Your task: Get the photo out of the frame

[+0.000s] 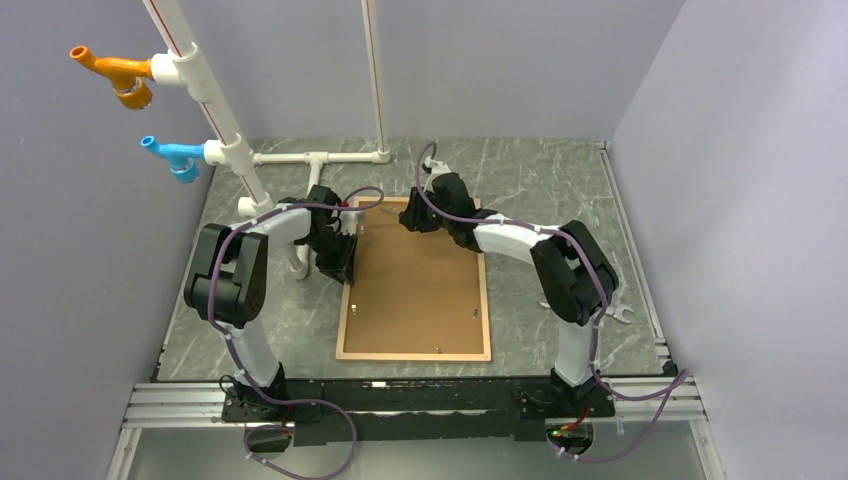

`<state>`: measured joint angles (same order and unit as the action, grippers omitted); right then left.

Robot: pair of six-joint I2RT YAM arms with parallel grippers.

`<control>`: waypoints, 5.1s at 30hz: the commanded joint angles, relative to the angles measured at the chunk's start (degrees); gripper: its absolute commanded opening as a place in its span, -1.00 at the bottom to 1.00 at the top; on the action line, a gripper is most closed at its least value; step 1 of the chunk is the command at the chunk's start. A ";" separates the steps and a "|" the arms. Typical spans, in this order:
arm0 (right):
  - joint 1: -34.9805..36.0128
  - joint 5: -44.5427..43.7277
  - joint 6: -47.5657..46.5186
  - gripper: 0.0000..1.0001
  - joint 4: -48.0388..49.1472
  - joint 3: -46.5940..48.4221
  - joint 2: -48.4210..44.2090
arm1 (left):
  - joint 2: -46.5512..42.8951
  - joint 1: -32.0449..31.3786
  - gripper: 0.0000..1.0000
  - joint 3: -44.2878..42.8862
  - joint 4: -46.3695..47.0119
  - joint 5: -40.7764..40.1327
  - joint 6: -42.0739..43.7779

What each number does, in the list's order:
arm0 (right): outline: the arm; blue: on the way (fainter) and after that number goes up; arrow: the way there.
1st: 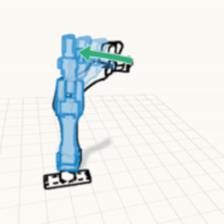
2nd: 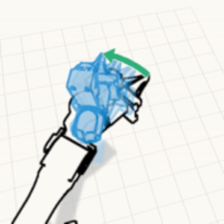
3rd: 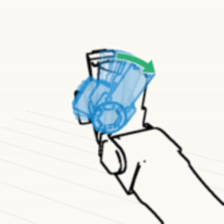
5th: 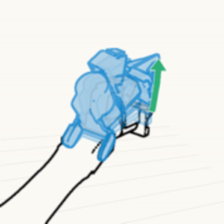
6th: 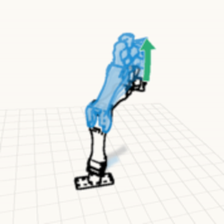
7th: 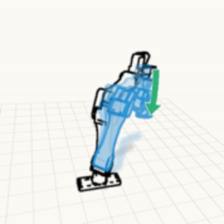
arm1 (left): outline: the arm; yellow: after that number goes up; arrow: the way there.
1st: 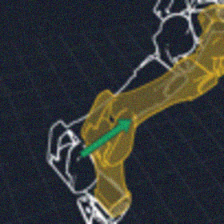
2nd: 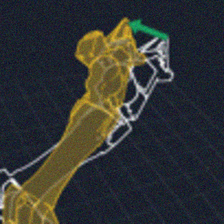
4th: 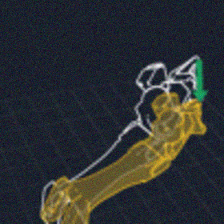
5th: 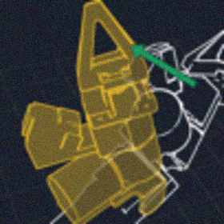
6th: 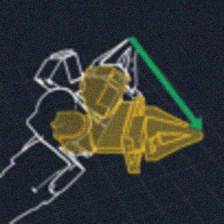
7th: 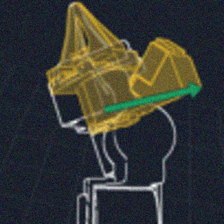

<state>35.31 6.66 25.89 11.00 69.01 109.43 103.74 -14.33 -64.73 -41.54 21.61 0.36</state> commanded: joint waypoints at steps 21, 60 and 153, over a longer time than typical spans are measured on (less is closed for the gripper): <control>0.54 -7.78 -2.57 -1.00 -20.24 -10.13 -31.81 | -0.94 -3.64 -1.00 -0.22 0.57 -8.65 3.29; 0.65 -10.96 -1.02 -1.00 -17.74 -41.18 -68.03 | -60.82 -31.75 0.38 27.73 3.62 -21.43 -73.41; 0.55 -8.35 -0.53 -1.00 -19.44 -42.47 -74.45 | -15.98 -32.49 -0.36 10.83 -5.30 -50.30 -85.89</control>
<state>35.81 -2.44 25.12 -10.46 25.54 35.51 86.61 -48.23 -51.88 -49.65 -28.25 -95.15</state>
